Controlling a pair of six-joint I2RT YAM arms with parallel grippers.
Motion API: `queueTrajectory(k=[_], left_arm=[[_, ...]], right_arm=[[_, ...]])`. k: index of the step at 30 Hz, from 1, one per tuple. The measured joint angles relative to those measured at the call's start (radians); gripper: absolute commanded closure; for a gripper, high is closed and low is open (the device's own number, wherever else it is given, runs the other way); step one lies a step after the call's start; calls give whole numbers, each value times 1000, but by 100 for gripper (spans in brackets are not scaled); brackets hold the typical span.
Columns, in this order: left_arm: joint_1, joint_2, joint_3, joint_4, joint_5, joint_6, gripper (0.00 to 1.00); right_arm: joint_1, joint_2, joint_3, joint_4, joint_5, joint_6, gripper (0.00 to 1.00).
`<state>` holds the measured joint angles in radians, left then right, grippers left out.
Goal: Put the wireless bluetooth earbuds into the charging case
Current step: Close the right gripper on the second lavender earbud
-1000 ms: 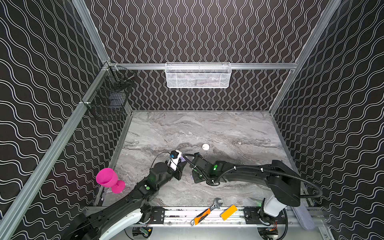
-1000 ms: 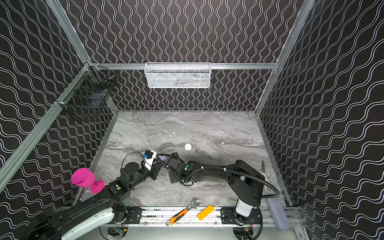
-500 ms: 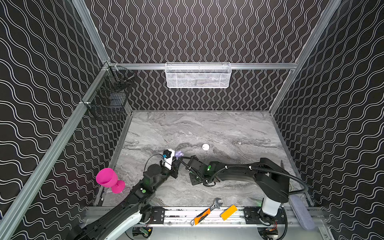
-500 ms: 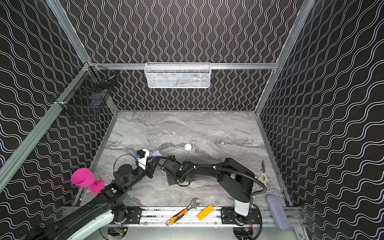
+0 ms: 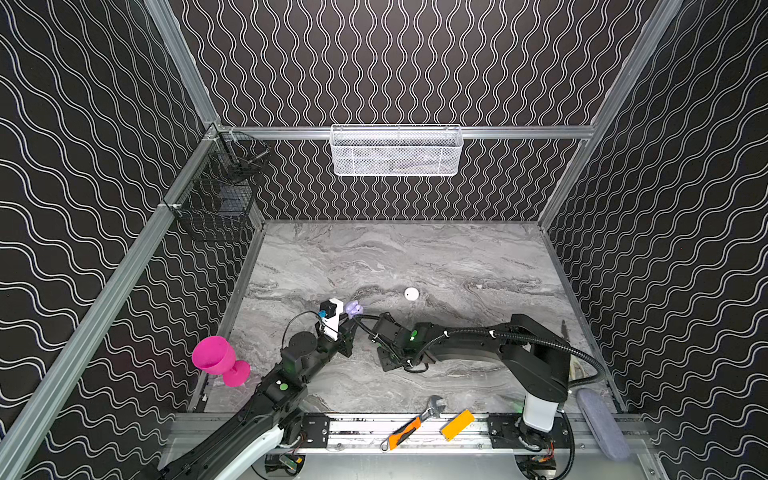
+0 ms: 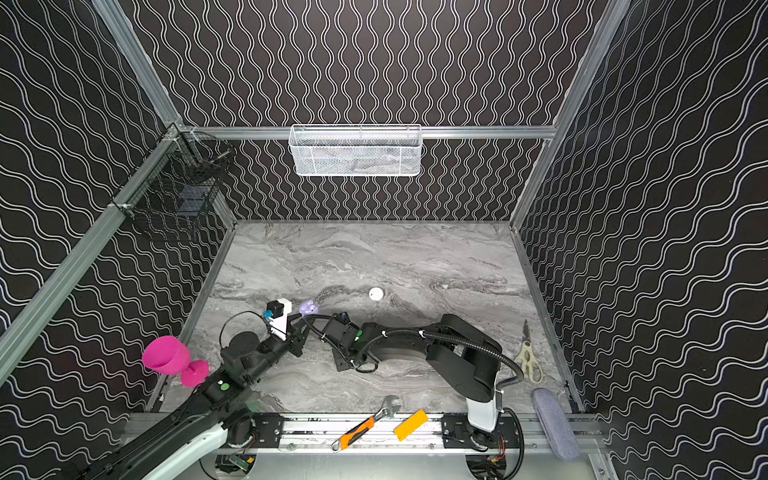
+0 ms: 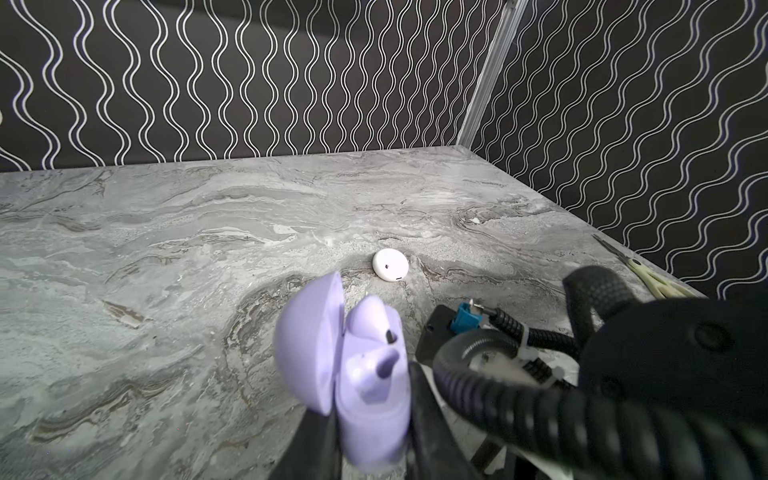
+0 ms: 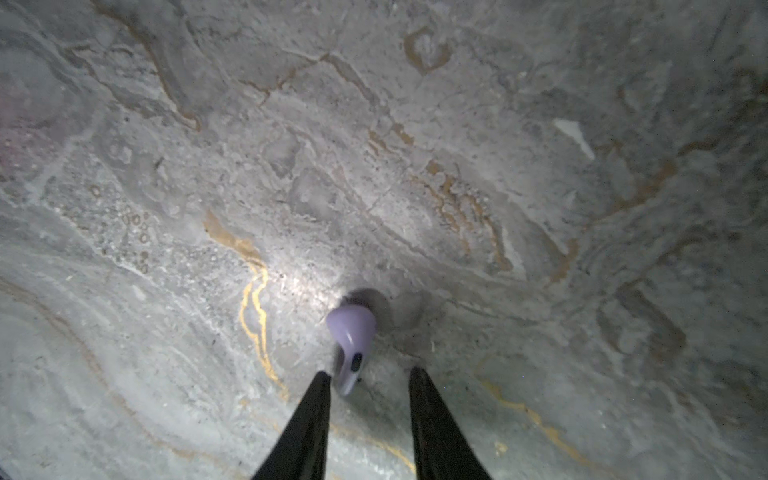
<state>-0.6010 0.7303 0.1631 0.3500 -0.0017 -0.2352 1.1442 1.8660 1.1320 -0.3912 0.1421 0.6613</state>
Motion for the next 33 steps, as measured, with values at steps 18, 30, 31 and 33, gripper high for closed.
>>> queueTrajectory(k=[18, 30, 31, 33], left_arm=[[9, -9, -1, -4, 5, -1, 95], [10, -17, -1, -6, 6, -1, 95], [10, -18, -1, -8, 6, -1, 95], [10, -21, -3, -8, 6, 0, 94]], right_arm=[[-1, 0, -1, -2, 7, -7, 77], [-1, -22, 6, -17, 14, -18, 72], [-1, -23, 10, -18, 15, -19, 72], [-1, -23, 21, -19, 18, -20, 71]])
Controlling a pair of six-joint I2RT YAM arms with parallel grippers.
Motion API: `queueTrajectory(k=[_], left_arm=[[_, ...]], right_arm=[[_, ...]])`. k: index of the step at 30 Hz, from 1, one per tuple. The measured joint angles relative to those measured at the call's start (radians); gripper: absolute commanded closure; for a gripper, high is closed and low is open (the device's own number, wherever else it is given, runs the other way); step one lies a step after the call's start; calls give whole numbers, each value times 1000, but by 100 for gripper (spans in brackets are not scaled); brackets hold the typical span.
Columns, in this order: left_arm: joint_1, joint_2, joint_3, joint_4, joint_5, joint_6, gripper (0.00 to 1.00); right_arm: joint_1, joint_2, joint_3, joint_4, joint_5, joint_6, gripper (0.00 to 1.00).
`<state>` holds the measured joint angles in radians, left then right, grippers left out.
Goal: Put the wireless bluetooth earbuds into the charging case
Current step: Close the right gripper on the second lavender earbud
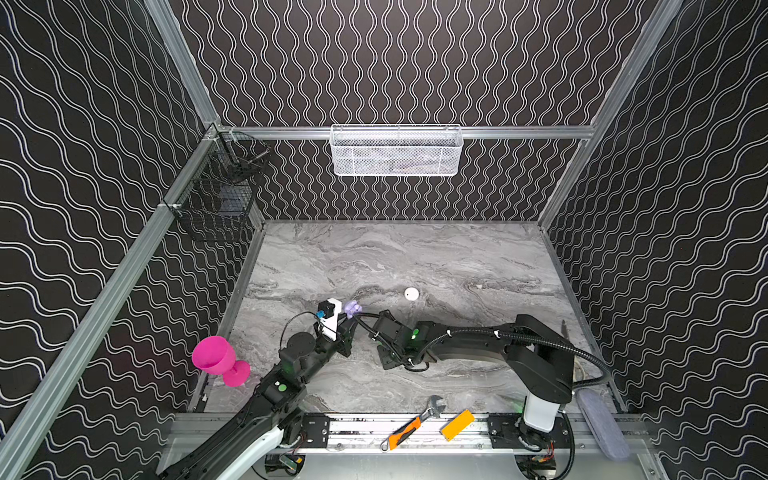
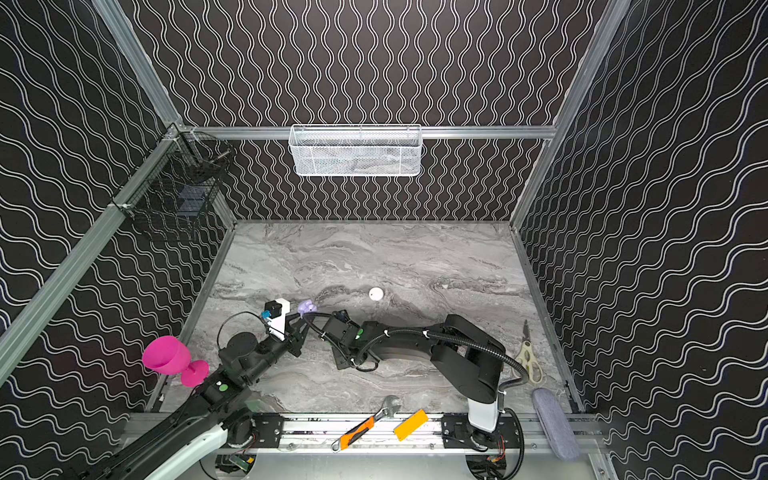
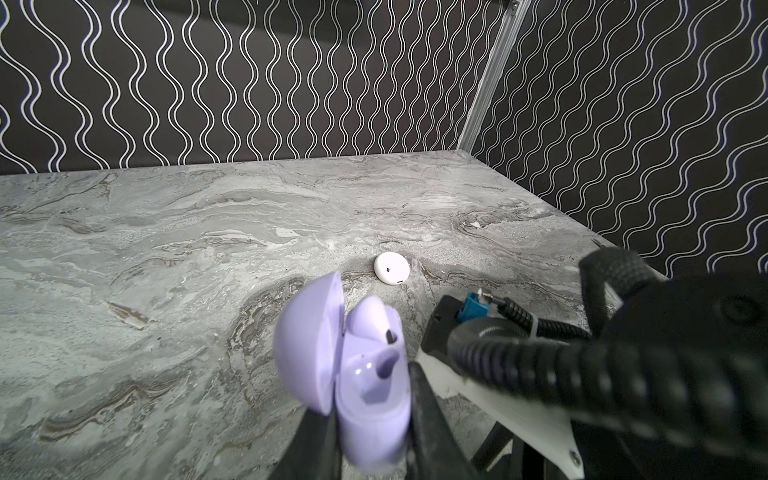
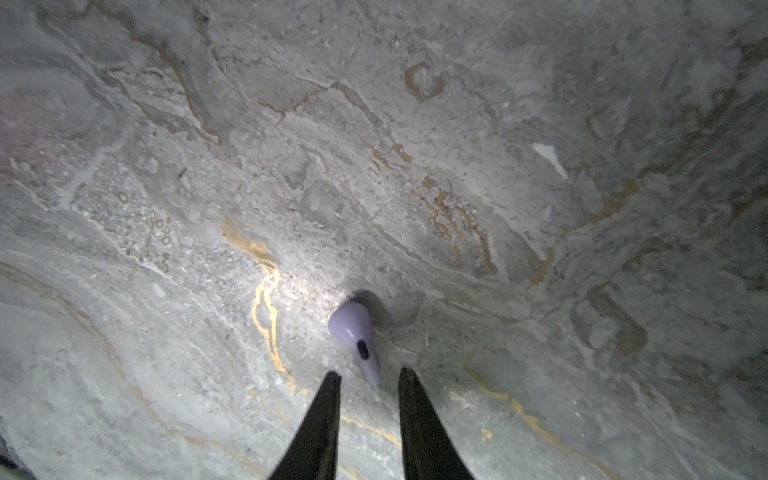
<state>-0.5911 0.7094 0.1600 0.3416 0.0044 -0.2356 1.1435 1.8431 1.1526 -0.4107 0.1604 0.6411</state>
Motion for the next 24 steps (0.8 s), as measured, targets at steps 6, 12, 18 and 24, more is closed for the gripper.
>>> queueTrajectory(k=[6, 12, 18, 24], left_arm=[[2, -10, -2, -2, -1, 0, 95], [6, -21, -5, -4, -4, 0, 95], [15, -26, -8, -7, -12, -4, 94], [24, -28, -11, -11, -16, -22, 94]], right_arm=[[0, 19, 36, -5, 14, -39, 66], [0, 45, 66, -19, 28, -105, 64], [0, 77, 103, -35, 48, -183, 64], [0, 98, 124, -51, 56, -239, 65]])
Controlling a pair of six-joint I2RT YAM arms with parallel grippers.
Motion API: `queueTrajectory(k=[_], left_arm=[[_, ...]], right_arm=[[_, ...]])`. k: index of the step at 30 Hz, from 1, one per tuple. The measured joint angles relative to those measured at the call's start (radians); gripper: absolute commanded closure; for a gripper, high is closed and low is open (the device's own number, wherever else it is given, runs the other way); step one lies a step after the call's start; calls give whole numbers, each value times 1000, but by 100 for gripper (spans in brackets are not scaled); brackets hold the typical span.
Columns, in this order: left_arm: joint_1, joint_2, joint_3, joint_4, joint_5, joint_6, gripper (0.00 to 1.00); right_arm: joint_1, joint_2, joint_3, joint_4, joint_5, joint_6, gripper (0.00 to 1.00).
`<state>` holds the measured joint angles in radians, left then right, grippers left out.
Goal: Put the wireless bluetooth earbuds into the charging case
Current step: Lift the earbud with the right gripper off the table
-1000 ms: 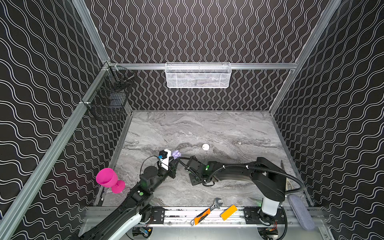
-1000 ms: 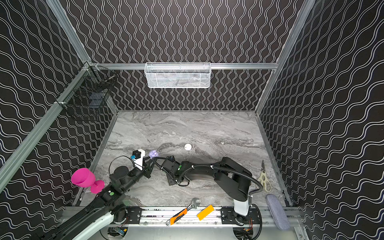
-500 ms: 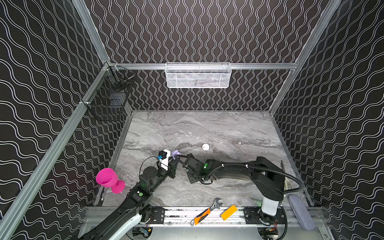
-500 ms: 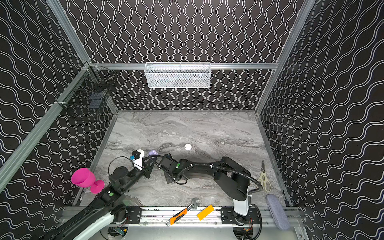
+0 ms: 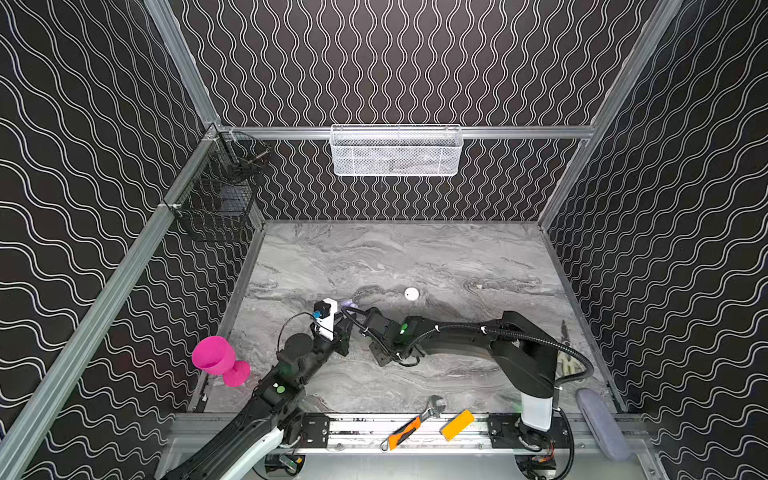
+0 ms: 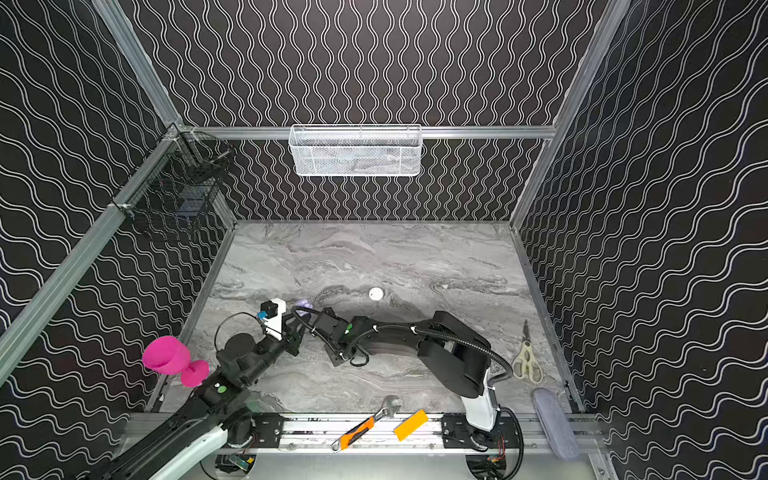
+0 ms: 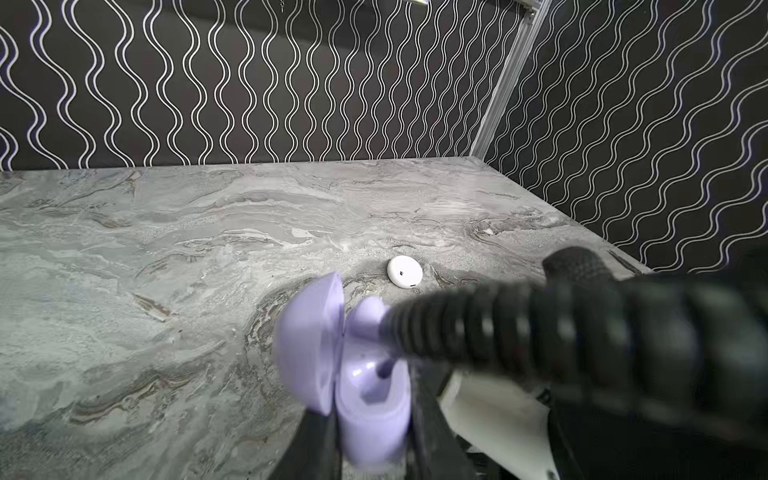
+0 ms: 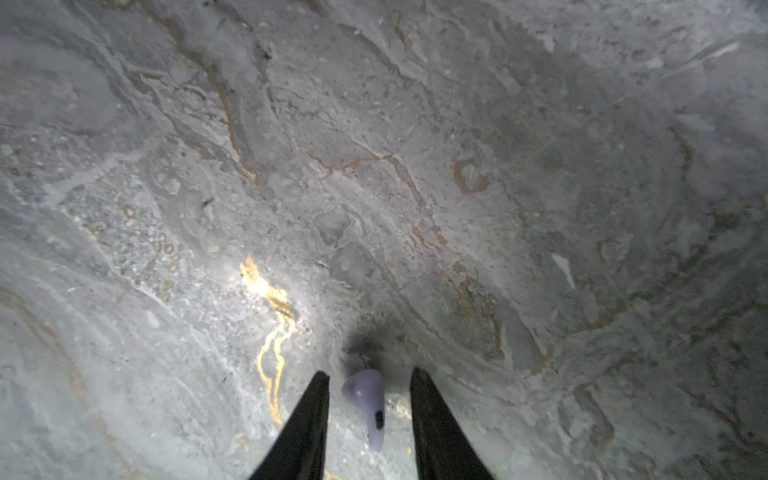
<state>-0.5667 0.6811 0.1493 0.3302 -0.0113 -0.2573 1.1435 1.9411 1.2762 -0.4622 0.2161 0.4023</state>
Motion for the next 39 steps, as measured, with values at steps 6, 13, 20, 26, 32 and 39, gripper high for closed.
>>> queueTrajectory(k=[6, 13, 20, 26, 32, 39], left_arm=[[5, 0, 0, -10, 0, -1, 94], [10, -4, -1, -13, 1, -2, 94], [12, -4, -2, -15, 2, -2, 94], [17, -3, -2, -15, 2, -5, 94], [19, -3, -2, -18, 6, -5, 94], [22, -1, -2, -18, 6, -5, 94]], right_arm=[[0, 9, 8, -5, 0, -29, 67], [0, 19, 9, -10, -1, -45, 69], [0, 23, 9, -10, -5, -47, 70], [0, 27, 9, -13, -5, -47, 71], [1, 27, 7, -17, -9, -47, 70], [1, 34, 9, -21, -8, -45, 71]])
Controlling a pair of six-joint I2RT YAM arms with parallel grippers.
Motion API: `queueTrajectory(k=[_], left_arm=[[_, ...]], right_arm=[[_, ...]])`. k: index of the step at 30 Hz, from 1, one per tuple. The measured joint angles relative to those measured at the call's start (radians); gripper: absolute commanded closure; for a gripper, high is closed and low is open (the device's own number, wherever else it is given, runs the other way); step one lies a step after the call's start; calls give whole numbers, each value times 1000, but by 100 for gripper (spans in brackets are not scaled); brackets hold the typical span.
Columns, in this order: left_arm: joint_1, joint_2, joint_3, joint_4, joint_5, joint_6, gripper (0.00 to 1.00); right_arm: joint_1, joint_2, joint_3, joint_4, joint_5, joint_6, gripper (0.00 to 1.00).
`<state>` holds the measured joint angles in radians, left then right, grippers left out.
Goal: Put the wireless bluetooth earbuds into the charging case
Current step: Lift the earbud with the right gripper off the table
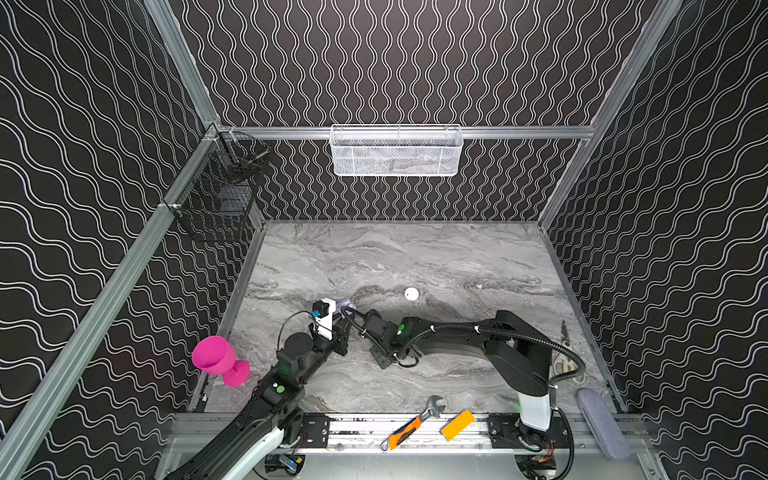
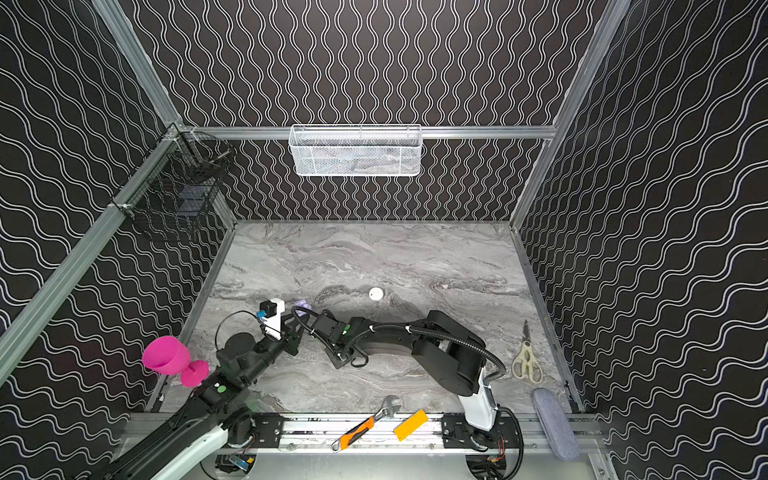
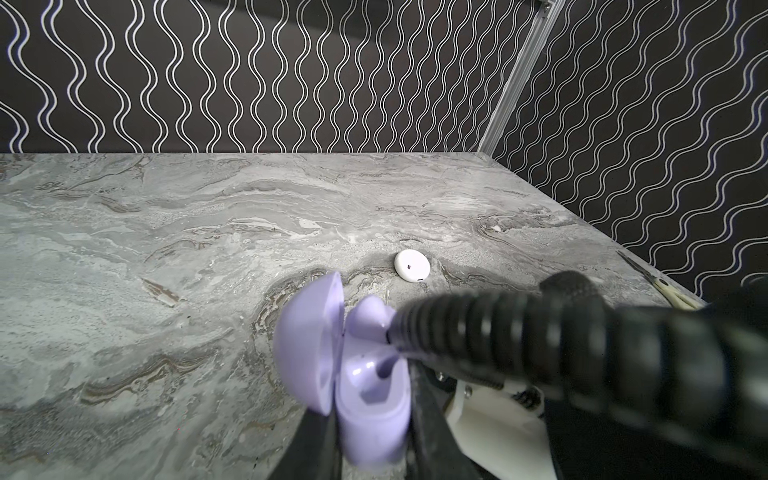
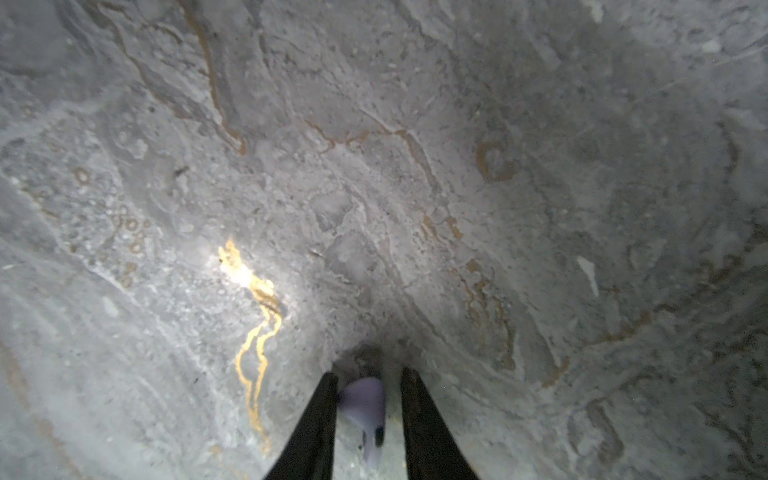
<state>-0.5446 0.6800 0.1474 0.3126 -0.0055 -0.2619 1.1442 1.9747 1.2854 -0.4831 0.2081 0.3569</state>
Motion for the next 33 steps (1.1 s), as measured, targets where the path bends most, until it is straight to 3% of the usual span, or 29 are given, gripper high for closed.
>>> queueTrajectory(k=[8, 17, 33], left_arm=[[2, -2, 0, 0, 0, 0, 94], [6, -4, 0, 0, 0, 0, 94], [8, -3, 0, 0, 8, 0, 94]], right_arm=[[1, 8, 11, -1, -1, 2, 75], [3, 8, 10, -2, 5, 3, 71], [12, 3, 5, -8, 20, 18, 73]])
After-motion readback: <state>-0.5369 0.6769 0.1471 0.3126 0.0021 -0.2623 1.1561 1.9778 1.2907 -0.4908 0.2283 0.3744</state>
